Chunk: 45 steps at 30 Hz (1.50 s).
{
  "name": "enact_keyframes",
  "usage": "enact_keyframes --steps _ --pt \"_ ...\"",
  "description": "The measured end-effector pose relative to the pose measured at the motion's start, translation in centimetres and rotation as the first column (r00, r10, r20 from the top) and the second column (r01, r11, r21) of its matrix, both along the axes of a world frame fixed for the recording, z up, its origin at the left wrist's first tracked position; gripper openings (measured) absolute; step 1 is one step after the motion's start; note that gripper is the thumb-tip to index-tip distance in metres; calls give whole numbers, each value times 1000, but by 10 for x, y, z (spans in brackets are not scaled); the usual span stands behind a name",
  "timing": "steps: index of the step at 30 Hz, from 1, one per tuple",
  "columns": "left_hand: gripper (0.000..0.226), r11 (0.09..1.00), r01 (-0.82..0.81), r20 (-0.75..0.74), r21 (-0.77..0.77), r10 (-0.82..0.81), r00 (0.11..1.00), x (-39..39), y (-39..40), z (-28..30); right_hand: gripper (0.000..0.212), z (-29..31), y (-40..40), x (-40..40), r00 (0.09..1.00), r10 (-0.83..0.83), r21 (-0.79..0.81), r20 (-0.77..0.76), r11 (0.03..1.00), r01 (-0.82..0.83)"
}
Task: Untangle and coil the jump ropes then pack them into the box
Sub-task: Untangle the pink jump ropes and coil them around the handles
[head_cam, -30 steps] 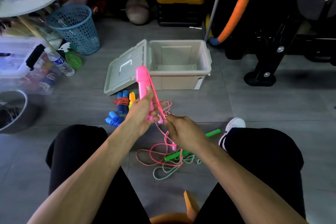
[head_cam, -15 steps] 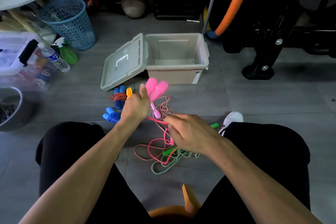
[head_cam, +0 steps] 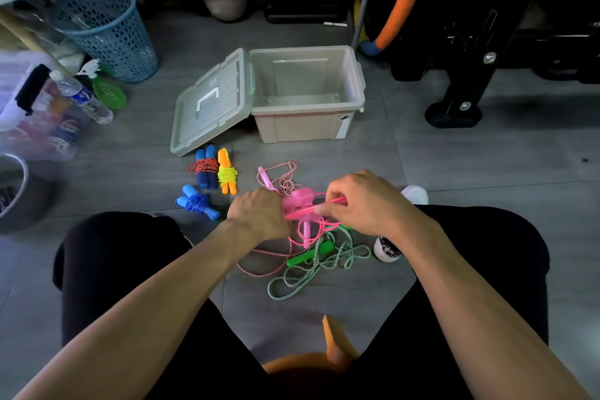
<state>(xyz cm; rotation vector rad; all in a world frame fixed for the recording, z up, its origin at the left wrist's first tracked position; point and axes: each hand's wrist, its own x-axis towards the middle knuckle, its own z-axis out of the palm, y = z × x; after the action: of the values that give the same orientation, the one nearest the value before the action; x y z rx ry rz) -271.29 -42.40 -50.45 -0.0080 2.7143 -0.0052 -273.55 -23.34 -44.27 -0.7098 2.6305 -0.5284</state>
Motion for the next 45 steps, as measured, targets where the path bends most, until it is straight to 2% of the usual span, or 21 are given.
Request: enact_keyframes --steps 3,5,7,9,12,15,17,21,24,26,29,31,34,37,38,40,42,45 --pt "35 988 101 -3 -119 -103 995 3 4 -6 21 -1 1 4 996 48 -6 74 999 -48" --pt "26 945 285 -17 -162 -292 956 10 13 -7 13 0 2 -4 997 60 -29 44 998 -58" --pt "21 881 458 -55 -119 -466 883 16 19 -9 11 0 4 -20 998 64 -20 -7 998 -64" --pt "21 822 566 -127 -58 -568 813 17 20 -5 18 0 9 -37 999 40 -29 6 999 -40" --pt "26 741 672 -350 19 -624 699 17 7 -8 23 0 14 -56 998 4 -87 55 996 1" --pt "26 748 642 -541 169 -474 695 12 -9 -10 16 -3 18 -73 986 -69 -285 151 952 110" --pt "28 758 610 -600 231 -383 702 8 -13 -5 16 -11 21 -81 975 -119 -353 186 918 179" --pt "46 792 460 -614 402 -140 777 7 -11 -1 19 -33 20 -82 953 -177 -431 245 861 271" --pt "57 735 343 -567 584 67 821 9 -6 2 17 -48 24 -82 930 -205 -459 306 824 333" --pt "55 631 259 -494 731 226 840 7 -2 9 14 -55 27 -82 924 -196 -477 328 810 341" --pt "38 357 141 -320 923 513 797 3 6 24 14 -62 31 -78 928 -197 -469 317 818 334" --pt "22 225 42 -179 973 633 753 0 10 33 15 -64 34 -74 919 -204 -441 336 829 345" --pt "19 25 -77 34 997 734 678 -9 7 34 14 -70 33 -67 926 -155 -407 345 864 296" --pt "24 -70 -204 175 976 811 559 -20 0 28 14 -74 26 -60 933 -85 -333 350 919 209" --pt "31 -78 -251 203 965 827 524 -24 -3 26 17 -76 21 -56 937 -66 -314 344 932 181" --pt "52 -2 -355 181 935 862 473 -31 -11 20 21 -76 10 -43 942 -14 -262 335 959 108" --pt "65 234 -431 18 871 862 506 -36 -18 12 17 -68 -2 -28 951 52 -187 305 982 6" --pt "62 589 -452 -221 670 740 636 -32 -20 3 38 -47 -17 -7 962 176 -123 209 981 -152"
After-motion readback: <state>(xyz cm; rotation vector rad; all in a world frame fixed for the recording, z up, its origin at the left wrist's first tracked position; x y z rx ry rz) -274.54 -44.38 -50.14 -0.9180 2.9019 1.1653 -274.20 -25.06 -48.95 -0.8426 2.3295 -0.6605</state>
